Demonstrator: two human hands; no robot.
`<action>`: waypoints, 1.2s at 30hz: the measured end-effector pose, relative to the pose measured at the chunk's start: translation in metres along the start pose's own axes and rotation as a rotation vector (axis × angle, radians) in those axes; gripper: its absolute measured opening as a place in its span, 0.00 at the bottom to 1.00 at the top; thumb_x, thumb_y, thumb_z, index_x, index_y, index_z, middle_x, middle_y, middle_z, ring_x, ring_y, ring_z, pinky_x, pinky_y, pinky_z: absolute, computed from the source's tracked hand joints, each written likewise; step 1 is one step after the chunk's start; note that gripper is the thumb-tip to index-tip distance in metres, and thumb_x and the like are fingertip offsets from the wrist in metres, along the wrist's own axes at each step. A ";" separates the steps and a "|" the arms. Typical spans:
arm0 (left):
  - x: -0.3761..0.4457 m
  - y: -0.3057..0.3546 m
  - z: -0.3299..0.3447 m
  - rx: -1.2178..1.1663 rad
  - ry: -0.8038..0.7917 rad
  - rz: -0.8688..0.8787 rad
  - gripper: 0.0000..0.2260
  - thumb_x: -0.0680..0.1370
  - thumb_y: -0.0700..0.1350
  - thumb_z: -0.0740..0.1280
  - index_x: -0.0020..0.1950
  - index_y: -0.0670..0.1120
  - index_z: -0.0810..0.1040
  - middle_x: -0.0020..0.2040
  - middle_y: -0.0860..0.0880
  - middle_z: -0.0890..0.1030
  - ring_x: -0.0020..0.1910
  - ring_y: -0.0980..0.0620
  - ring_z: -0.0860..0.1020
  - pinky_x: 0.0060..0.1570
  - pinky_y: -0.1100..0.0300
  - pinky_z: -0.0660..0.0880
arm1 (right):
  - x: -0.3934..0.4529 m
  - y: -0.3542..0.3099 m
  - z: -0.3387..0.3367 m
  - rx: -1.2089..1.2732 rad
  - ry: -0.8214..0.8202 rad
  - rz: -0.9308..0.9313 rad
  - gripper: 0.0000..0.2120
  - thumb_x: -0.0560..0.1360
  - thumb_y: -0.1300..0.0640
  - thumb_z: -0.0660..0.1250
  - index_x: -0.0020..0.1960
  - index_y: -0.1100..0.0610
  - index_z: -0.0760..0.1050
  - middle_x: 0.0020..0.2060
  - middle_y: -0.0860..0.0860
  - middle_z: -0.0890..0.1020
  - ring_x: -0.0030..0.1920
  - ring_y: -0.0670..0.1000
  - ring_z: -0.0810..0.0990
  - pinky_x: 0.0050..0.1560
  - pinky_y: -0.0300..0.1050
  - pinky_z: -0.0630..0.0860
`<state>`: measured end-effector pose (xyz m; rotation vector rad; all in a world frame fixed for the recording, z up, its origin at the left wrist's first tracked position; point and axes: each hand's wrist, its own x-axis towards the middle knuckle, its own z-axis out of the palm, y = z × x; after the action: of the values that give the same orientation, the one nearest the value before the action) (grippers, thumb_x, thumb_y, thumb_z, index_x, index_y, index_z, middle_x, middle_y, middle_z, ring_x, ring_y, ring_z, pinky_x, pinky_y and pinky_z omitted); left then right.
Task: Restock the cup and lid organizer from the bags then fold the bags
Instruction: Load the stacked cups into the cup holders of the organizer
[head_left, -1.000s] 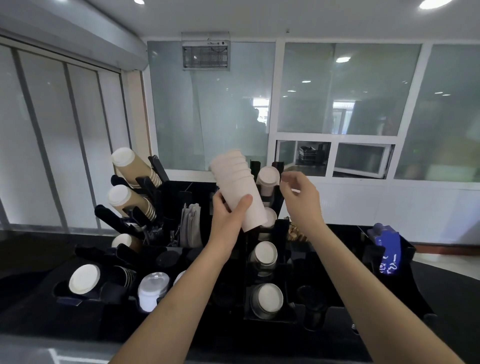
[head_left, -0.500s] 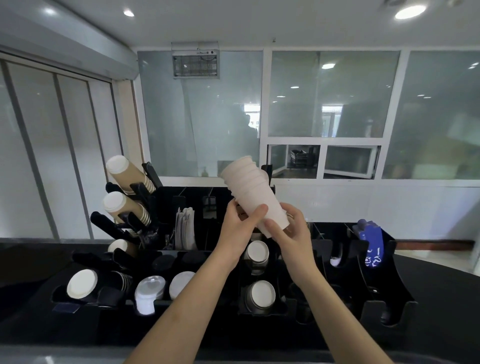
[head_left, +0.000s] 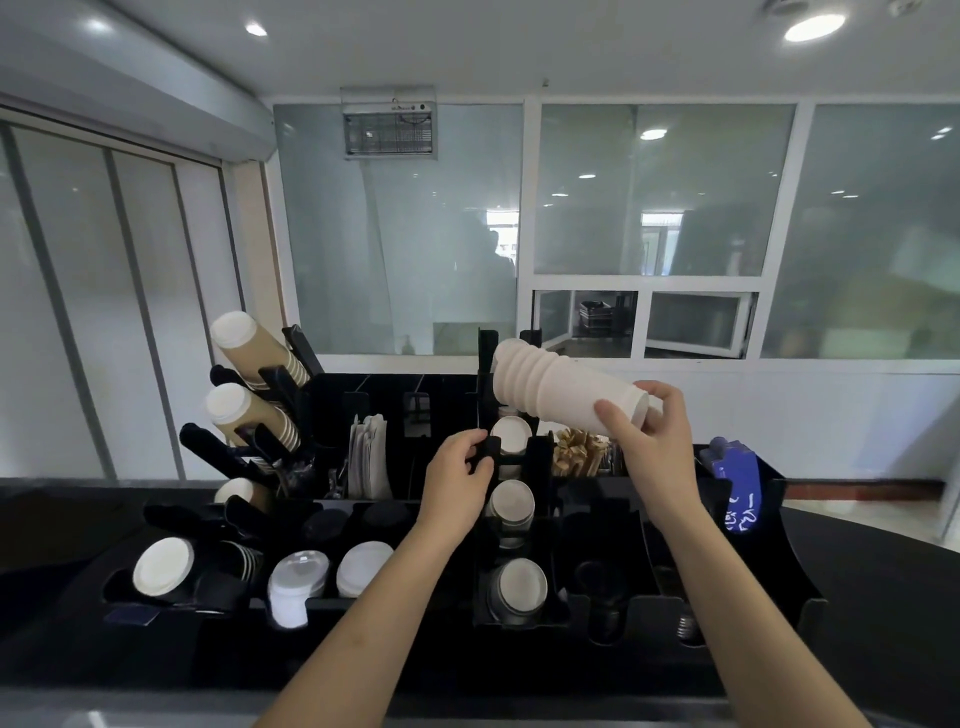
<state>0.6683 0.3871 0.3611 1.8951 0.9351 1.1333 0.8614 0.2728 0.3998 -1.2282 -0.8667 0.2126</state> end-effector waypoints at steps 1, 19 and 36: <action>0.000 -0.001 0.000 0.015 0.002 0.002 0.20 0.83 0.38 0.65 0.75 0.47 0.73 0.71 0.50 0.75 0.70 0.52 0.74 0.66 0.63 0.69 | 0.004 0.001 -0.001 -0.019 0.001 -0.008 0.22 0.75 0.46 0.76 0.64 0.42 0.70 0.59 0.53 0.81 0.54 0.53 0.83 0.45 0.43 0.78; 0.010 -0.011 -0.008 0.314 -0.085 0.031 0.28 0.80 0.35 0.58 0.79 0.54 0.66 0.69 0.47 0.78 0.65 0.46 0.79 0.63 0.51 0.77 | 0.042 -0.033 0.052 -0.543 -0.166 -0.248 0.35 0.73 0.42 0.76 0.75 0.50 0.69 0.62 0.53 0.81 0.59 0.56 0.80 0.58 0.55 0.82; 0.012 -0.005 -0.017 0.302 -0.129 -0.061 0.29 0.78 0.38 0.57 0.74 0.64 0.69 0.48 0.51 0.84 0.54 0.50 0.81 0.55 0.46 0.80 | 0.045 -0.002 0.089 -0.749 -0.318 -0.280 0.35 0.76 0.46 0.75 0.78 0.54 0.68 0.62 0.56 0.82 0.65 0.60 0.73 0.60 0.52 0.72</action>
<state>0.6556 0.4029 0.3676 2.1346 1.1329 0.8602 0.8309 0.3637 0.4291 -1.7662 -1.4599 -0.1706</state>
